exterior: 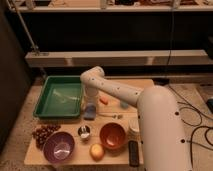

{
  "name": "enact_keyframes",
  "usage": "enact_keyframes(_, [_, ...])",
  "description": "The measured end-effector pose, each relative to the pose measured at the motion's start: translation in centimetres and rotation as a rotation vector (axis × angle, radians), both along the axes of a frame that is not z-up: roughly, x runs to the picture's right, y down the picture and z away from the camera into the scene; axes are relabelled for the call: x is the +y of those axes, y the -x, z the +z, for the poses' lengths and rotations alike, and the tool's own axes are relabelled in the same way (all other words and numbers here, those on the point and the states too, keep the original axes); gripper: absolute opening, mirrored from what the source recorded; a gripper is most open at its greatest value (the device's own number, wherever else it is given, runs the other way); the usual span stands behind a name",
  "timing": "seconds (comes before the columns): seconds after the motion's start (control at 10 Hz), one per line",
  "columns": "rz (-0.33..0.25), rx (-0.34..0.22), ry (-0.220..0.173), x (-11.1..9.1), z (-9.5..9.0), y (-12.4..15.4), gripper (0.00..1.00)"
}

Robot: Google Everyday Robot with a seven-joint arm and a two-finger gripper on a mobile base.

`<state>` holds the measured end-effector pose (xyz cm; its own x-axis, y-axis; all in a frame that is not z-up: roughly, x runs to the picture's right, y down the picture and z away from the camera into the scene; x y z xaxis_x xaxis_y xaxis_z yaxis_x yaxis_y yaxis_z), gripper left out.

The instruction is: Place sponge in plastic cup

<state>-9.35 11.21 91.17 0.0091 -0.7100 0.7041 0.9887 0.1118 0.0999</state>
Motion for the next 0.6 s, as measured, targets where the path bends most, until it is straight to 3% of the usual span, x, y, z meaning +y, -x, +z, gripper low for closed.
enact_keyframes(0.3, [0.015,-0.003,0.028,0.6,0.3,-0.2,0.26])
enact_keyframes(0.5, [0.044,-0.004,0.023,-1.0,-0.7,-1.3,0.04])
enact_keyframes(0.6, [0.058,-0.003,0.018,-1.8,-1.2,-2.0,0.01])
